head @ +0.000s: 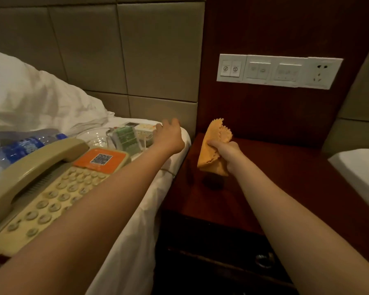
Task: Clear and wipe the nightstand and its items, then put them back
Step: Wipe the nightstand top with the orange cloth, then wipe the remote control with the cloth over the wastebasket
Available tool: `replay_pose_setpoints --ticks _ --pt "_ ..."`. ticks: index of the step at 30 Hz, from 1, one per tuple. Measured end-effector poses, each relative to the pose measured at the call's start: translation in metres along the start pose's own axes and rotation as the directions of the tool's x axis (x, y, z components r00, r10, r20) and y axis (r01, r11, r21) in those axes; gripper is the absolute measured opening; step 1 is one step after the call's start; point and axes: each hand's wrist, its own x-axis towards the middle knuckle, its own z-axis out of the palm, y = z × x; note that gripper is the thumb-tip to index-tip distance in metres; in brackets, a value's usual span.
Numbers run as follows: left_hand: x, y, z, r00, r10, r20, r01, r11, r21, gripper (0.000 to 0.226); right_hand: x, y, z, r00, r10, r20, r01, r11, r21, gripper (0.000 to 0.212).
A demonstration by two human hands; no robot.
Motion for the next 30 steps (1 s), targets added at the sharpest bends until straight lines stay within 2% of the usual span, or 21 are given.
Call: replay_pose_setpoints --ticks 2,6,11,15,19,22,24,25,27,29,30 --pt "0.016 -0.006 0.011 0.998 0.053 -0.025 -0.045 0.966 0.255 0.057 0.017 -0.002 0.005 1.000 -0.009 0.009 0.009 1.000 -0.010 0.061" --pt "0.050 -0.020 0.025 0.999 0.041 0.022 -0.046 0.825 0.564 0.056 0.052 -0.003 0.014 1.000 -0.022 0.017 0.023 0.999 -0.047 0.065" --pt "0.087 -0.029 0.035 0.994 -0.040 0.105 -0.051 0.673 0.737 0.052 0.083 -0.002 0.023 0.999 -0.019 0.026 0.021 0.996 -0.081 0.066" --pt "0.097 -0.024 0.037 0.987 -0.019 0.158 -0.099 0.704 0.703 0.039 0.096 0.003 0.027 0.999 -0.014 0.029 0.016 0.995 -0.096 0.068" --pt "0.093 -0.024 0.034 0.992 0.063 0.106 -0.117 0.754 0.646 0.031 0.097 0.006 0.028 0.999 0.009 0.033 -0.007 0.998 -0.070 0.069" --pt "0.078 -0.024 0.035 0.984 0.176 0.014 -0.149 0.788 0.597 0.032 0.088 0.006 0.024 0.997 0.057 0.060 -0.058 0.998 0.012 0.069" --pt "0.064 -0.021 0.038 0.957 0.287 -0.051 -0.199 0.771 0.604 0.028 0.081 0.007 0.018 0.991 0.100 0.093 -0.107 0.992 0.071 0.069" --pt "0.057 -0.017 0.036 0.921 0.370 -0.120 -0.230 0.768 0.598 0.027 0.077 0.008 0.016 0.988 0.113 0.101 -0.122 0.989 0.085 0.069" --pt "0.042 -0.007 0.027 0.881 0.446 -0.159 -0.303 0.790 0.533 0.037 0.068 0.006 0.011 0.983 0.132 0.128 -0.149 0.980 0.131 0.068" --pt "0.027 0.008 0.018 0.855 0.496 -0.150 -0.385 0.801 0.459 0.035 0.057 0.005 0.006 0.979 0.151 0.138 -0.174 0.969 0.173 0.067" --pt "0.017 0.015 0.016 0.862 0.496 -0.102 -0.402 0.792 0.459 0.033 0.051 0.007 0.003 0.975 0.169 0.146 -0.197 0.960 0.201 0.063"
